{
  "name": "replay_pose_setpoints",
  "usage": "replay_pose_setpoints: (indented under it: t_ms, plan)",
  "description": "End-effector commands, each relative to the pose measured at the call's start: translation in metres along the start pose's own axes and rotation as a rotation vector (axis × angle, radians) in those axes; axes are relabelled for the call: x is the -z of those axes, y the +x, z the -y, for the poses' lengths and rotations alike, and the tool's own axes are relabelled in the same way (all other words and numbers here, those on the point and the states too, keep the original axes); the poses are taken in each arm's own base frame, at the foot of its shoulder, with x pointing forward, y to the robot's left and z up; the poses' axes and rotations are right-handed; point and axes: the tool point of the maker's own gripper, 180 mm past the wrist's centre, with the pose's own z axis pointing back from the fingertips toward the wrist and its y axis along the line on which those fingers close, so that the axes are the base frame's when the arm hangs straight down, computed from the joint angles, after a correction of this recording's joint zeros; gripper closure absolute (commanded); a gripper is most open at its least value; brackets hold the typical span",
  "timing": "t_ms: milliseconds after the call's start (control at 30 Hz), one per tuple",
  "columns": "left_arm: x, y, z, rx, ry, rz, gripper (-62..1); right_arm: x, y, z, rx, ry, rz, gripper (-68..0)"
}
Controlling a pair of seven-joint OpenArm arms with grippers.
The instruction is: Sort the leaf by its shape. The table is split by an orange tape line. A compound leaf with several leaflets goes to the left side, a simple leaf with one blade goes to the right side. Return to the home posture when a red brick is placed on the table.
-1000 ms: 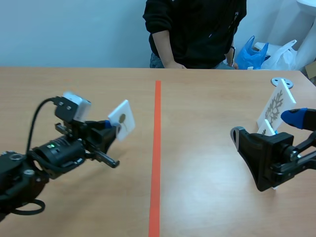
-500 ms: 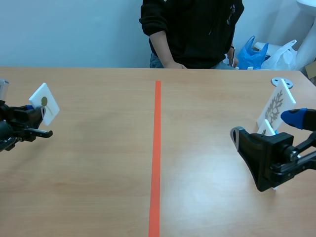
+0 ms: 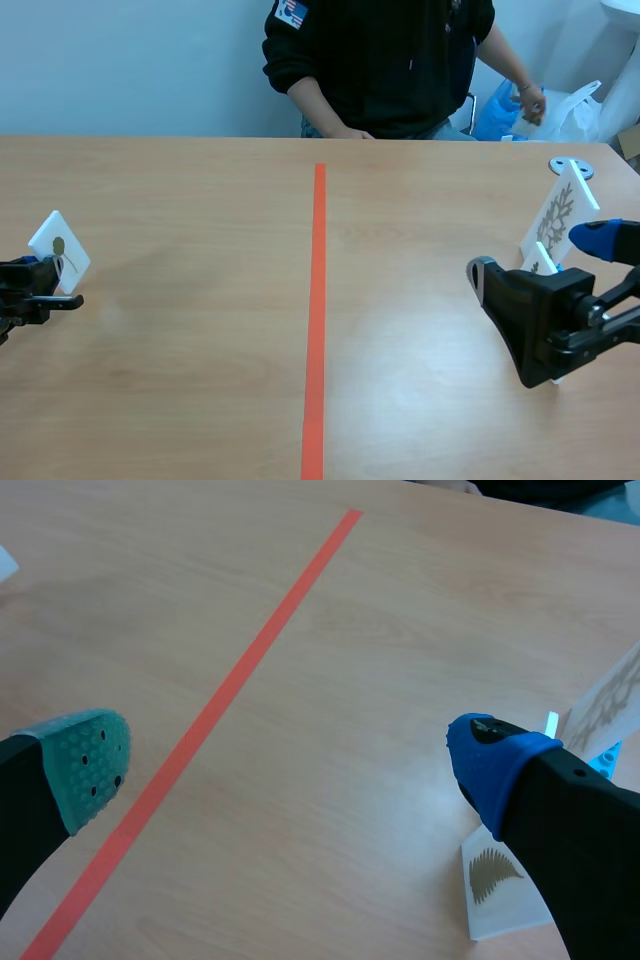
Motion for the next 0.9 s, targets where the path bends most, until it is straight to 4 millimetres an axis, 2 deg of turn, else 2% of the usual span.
replay_pose_setpoints:
  t_ms: [0, 167, 400, 533, 700, 867]
  plan:
    - [0.002, 0.009, -0.004, 0.004, 0.006, 0.028, -6.8, 0.000, 0.010, 0.003, -0.006, -0.006, 0.035, -67.9]
    - [-0.001, -0.002, -0.011, 0.003, 0.024, 0.001, -7.1, 0.000, 0.010, 0.003, -0.006, -0.006, 0.035, -67.9]
    - [-0.003, -0.005, -0.015, 0.003, 0.035, 0.006, -8.7, 0.000, 0.010, 0.003, -0.006, -0.006, 0.035, -67.9]
    - [-0.003, -0.005, -0.015, 0.003, 0.035, 0.006, -21.2, 0.000, 0.009, 0.003, -0.006, -0.006, 0.031, -67.9]
    - [-0.003, -0.003, -0.015, 0.004, 0.034, 0.017, -27.2, 0.000, 0.009, 0.003, -0.006, -0.006, 0.031, -67.9]
    - [-0.003, 0.015, -0.014, 0.006, 0.028, 0.095, -45.4, 0.000, 0.009, 0.003, -0.006, -0.006, 0.031, -67.9]
